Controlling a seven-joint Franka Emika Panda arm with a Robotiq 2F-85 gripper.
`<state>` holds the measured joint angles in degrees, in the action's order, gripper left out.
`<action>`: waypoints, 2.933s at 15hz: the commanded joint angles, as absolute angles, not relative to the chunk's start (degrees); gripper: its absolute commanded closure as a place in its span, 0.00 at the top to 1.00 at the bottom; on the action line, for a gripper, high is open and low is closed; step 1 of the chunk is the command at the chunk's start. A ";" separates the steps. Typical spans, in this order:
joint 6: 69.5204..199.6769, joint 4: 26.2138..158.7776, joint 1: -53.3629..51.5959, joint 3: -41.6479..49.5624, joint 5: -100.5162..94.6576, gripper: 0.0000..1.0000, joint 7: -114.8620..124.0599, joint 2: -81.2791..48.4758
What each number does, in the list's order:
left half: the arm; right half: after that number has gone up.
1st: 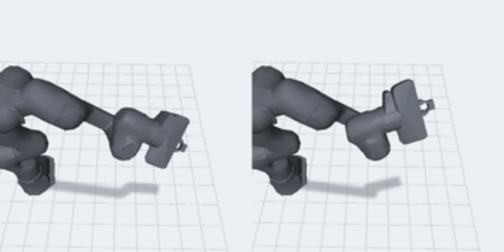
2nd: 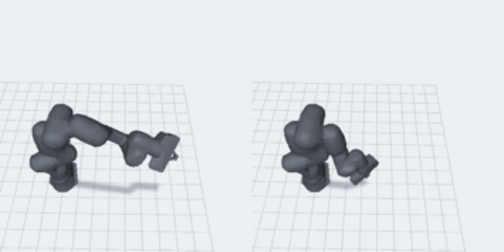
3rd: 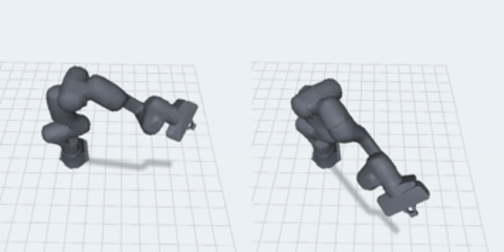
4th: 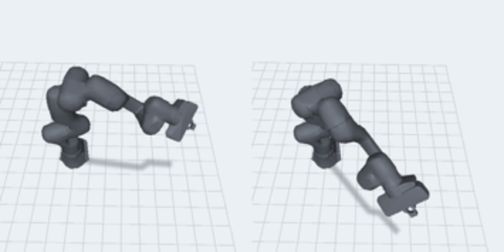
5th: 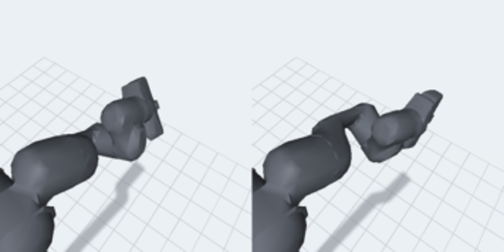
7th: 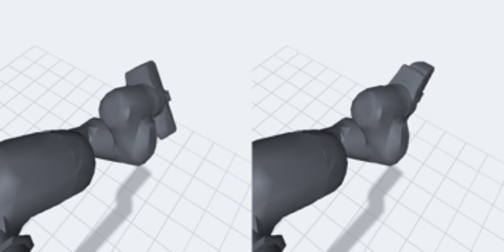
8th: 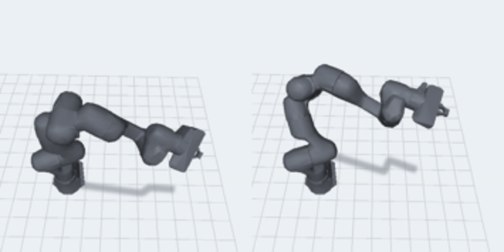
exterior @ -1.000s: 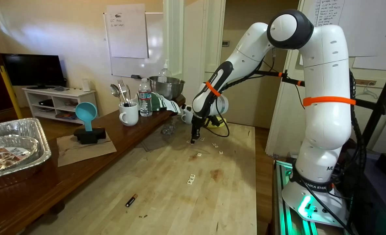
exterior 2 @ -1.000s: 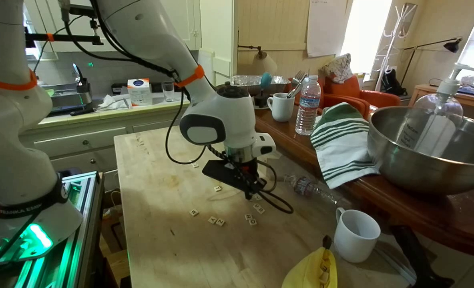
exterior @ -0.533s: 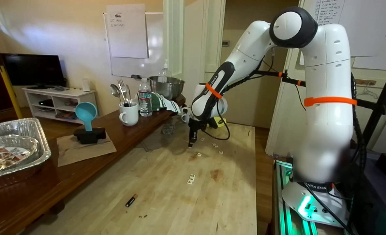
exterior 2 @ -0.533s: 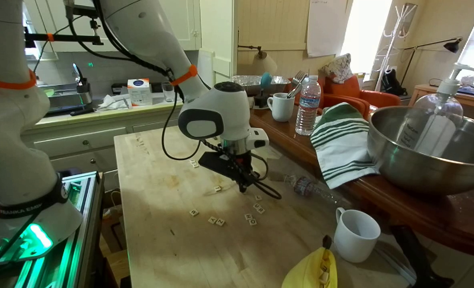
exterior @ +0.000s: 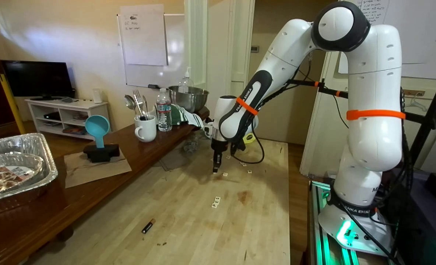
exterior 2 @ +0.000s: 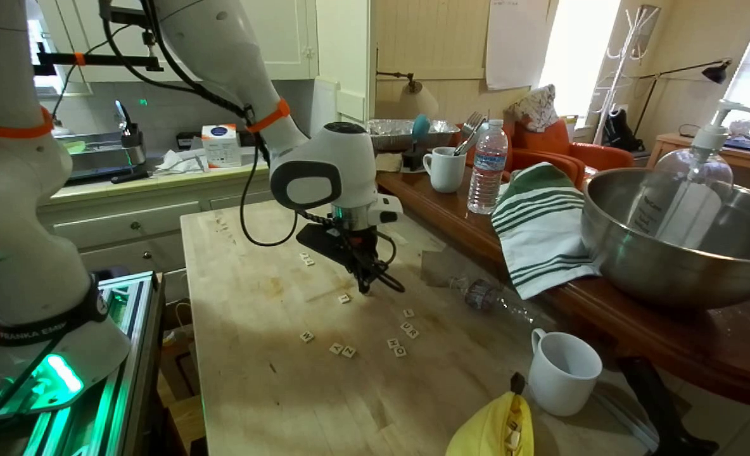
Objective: Move three letter blocks to the far left, then move three more to the left.
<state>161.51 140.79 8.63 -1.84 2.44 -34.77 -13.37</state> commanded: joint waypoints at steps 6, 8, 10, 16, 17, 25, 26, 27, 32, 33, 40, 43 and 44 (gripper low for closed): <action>155.51 146.90 4.21 -2.42 -0.32 0.00 -23.00 -8.60; 155.70 147.66 3.61 -2.49 -0.28 0.00 -21.85 -8.23; 156.12 148.12 3.18 -2.20 -0.49 0.00 -20.43 -7.86; 157.32 147.82 2.84 -0.45 -2.07 0.00 -13.82 -8.18; 157.30 147.54 2.92 -0.30 -1.97 0.00 -13.08 -8.29; 155.44 146.50 3.66 -0.74 1.04 0.00 -12.95 -6.75; 155.23 146.27 3.82 -0.97 2.01 0.00 -13.49 -6.21; 154.96 146.00 3.94 -1.22 3.13 0.00 -14.06 -5.51; 154.67 144.44 3.78 -0.62 5.13 0.00 -14.53 -2.87; 154.55 143.63 4.06 -0.04 4.93 0.00 -14.59 -2.76; 155.90 137.65 7.43 5.07 3.19 0.00 -17.30 -5.21; 156.22 135.34 8.84 6.38 3.28 0.00 -18.93 -7.47; 156.25 134.78 9.39 6.61 3.61 0.00 -19.88 -8.25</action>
<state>156.98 137.71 8.09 5.96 3.53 -17.82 -4.94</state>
